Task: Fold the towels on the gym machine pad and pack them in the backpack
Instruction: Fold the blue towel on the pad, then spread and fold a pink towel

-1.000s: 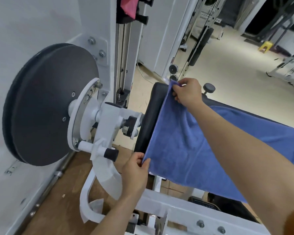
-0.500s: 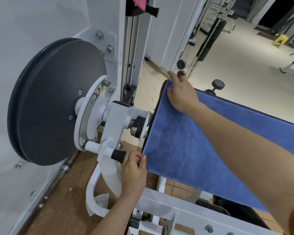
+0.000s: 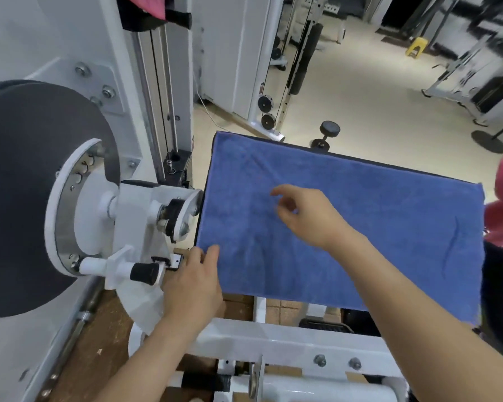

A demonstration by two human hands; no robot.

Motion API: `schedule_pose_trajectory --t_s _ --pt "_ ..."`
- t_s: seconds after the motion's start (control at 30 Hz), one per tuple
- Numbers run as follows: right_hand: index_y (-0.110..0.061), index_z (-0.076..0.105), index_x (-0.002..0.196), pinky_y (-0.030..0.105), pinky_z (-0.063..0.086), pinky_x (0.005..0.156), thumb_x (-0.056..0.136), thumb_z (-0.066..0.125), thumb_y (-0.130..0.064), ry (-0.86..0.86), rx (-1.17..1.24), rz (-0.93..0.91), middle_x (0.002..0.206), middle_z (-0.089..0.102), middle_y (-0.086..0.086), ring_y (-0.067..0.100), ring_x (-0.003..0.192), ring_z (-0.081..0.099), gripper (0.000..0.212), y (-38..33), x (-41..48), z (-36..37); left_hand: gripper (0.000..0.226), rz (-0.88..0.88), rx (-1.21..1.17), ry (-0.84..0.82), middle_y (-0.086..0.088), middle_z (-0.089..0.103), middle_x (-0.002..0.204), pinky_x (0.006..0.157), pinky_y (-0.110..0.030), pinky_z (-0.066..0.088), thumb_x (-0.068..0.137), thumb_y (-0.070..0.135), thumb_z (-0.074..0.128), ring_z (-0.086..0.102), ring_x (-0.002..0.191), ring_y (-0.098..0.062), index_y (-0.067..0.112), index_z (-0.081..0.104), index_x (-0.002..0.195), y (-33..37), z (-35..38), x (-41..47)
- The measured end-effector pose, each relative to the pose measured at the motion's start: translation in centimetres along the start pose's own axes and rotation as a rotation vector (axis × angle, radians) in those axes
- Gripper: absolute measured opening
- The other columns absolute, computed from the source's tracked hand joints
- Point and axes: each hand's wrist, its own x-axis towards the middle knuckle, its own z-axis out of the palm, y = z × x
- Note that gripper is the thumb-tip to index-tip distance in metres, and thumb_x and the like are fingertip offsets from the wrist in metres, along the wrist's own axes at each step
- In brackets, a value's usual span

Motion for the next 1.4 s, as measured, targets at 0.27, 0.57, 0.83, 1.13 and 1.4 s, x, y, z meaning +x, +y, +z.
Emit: schedule_pose_trajectory --t_s 0.27,0.57,0.83,1.13,1.4 --pt "-0.029 0.066 0.097 0.037 0.054 0.069 0.090 0.057 -0.018 0.366 0.310 0.563 0.080 0.070 -0.004 0.021 0.073 0.065 0.016 15.6 -14.1 -1.9 0.019 -0.356 -0.471 0.103 -0.001 0.056 0.100 0.074 -0.035 0.042 0.090 0.014 0.058 0.059 0.090 -0.025 0.021 0.058 0.106 1.1 1.8 -0.1" --pt "-0.017 0.054 0.111 0.038 0.048 0.080 0.093 0.056 -0.022 0.641 0.558 1.000 0.101 0.064 0.006 0.026 0.091 0.061 0.019 25.6 -20.7 0.8 0.019 -0.114 -0.211 0.161 -0.009 0.057 0.106 0.076 -0.038 0.045 0.087 0.004 0.061 0.056 0.096 -0.030 0.010 0.069 0.103 10.5 4.0 -2.6" --pt "-0.022 0.039 0.132 0.043 0.052 0.088 0.081 0.071 -0.030 0.828 0.713 1.061 0.119 0.043 0.000 0.022 0.100 0.055 0.061 28.7 -21.9 0.0 0.023 0.716 0.008 0.032 -0.005 0.061 0.097 0.057 -0.034 0.049 0.066 0.008 0.075 0.059 0.085 -0.027 0.015 0.065 0.086 29.9 11.1 -0.6" --pt "-0.004 0.065 0.080 0.043 0.054 0.071 0.084 0.066 -0.015 0.743 0.987 1.036 0.070 0.061 0.012 0.018 0.066 0.057 0.011 31.4 -22.7 -3.7 0.044 0.712 0.037 -0.234 -0.003 0.056 0.106 0.073 -0.032 0.046 0.079 0.027 0.073 0.053 0.097 -0.020 0.018 0.053 0.117 41.8 15.4 -3.3" --pt "-0.018 0.053 0.121 0.038 0.046 0.083 0.084 0.060 -0.035 0.453 0.344 0.680 0.111 0.059 0.008 0.027 0.101 0.058 0.041 31.1 -17.9 -10.4 0.016 0.253 -0.528 -0.260 -0.001 0.063 0.075 0.064 -0.039 0.048 0.094 0.030 0.056 0.058 0.070 -0.019 0.021 0.050 0.082 41.9 14.9 -1.7"
